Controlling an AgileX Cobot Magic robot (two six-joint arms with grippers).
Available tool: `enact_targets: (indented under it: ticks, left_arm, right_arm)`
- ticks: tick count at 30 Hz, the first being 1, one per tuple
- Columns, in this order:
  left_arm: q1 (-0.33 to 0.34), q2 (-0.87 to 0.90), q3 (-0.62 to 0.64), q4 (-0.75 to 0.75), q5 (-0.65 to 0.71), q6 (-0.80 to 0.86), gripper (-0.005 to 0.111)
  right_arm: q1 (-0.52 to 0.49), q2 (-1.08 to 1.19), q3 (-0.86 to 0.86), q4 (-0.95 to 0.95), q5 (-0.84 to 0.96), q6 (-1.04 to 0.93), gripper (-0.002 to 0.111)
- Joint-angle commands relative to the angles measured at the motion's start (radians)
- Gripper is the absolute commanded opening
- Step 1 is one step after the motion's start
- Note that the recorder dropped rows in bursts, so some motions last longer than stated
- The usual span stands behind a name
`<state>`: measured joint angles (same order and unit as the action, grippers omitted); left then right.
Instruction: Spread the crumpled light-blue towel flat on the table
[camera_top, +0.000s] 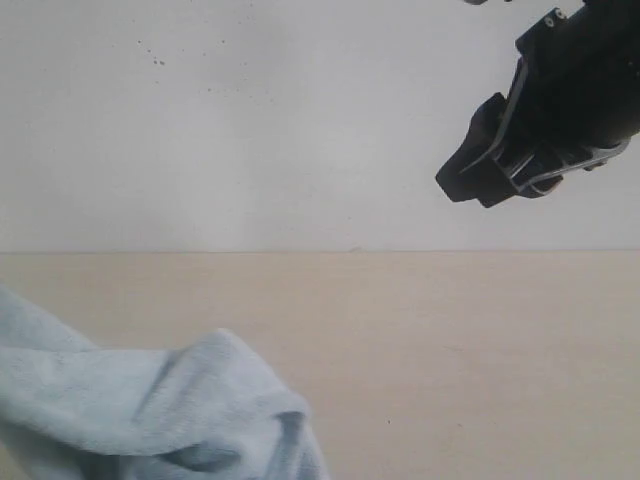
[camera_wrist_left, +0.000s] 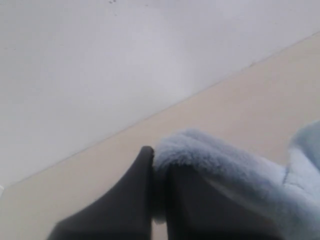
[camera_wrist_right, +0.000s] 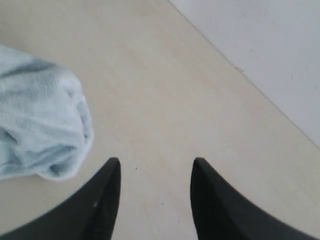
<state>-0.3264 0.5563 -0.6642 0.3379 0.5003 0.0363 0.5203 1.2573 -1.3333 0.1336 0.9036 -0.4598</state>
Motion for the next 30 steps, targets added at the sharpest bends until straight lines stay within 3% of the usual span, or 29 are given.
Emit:
enact_targets:
  ticks: [1,14,25,30]
  left_arm:
    - [0.004,-0.056,-0.052,0.051,0.119,-0.023,0.004]
    - [0.004,-0.037,-0.066,0.013,0.163,-0.050,0.004]
    - [0.004,0.141,-0.066,0.016,0.115,-0.046,0.004]
    - [0.004,0.172,-0.066,0.018,0.036,-0.046,0.004]
  right_arm:
    - [-0.003,-0.010,-0.004,0.029,0.008,0.027,0.044]
    - [-0.003,0.159,-0.001,0.171,0.053,-0.118,0.044]
    - [-0.003,0.450,-0.001,0.470,0.059,-0.362,0.044]
    - [-0.003,0.543,-0.001,0.720,0.084,-0.534,0.044]
